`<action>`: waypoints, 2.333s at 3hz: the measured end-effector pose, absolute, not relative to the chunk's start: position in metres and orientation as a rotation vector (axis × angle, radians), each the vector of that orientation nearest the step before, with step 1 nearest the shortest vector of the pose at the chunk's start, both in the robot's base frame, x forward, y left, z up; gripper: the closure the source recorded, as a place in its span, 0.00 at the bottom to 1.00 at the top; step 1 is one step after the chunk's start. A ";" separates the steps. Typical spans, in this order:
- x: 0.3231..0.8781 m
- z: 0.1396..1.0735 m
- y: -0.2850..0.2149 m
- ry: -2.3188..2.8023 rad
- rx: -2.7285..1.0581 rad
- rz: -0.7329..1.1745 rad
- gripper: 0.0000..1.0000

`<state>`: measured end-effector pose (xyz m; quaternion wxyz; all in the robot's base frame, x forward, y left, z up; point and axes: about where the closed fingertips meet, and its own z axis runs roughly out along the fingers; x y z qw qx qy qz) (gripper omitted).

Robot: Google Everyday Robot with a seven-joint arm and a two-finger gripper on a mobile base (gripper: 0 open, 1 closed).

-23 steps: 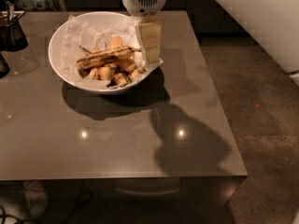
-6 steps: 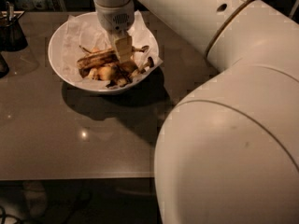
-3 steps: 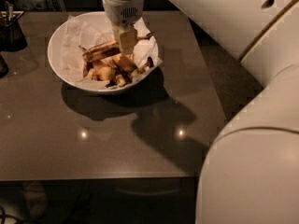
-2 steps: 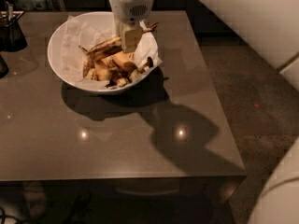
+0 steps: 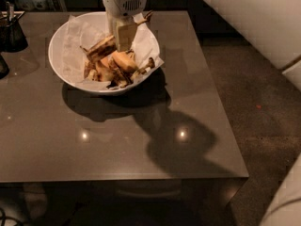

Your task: Pick banana from white bowl

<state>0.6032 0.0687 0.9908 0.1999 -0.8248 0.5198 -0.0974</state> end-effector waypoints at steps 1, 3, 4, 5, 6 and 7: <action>0.585 1.004 0.076 1.418 -2.267 -0.251 1.00; 0.565 1.010 0.071 1.413 -2.206 -0.213 1.00; 0.534 1.030 0.073 1.376 -2.167 -0.204 1.00; 0.532 1.032 0.074 1.364 -2.161 -0.191 1.00; 0.509 1.030 0.070 1.385 -2.104 -0.121 1.00; 0.479 1.023 0.072 1.401 -2.045 -0.032 1.00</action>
Offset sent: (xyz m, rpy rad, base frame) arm -0.0601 -0.0053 0.0239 0.1873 -0.0293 -0.0131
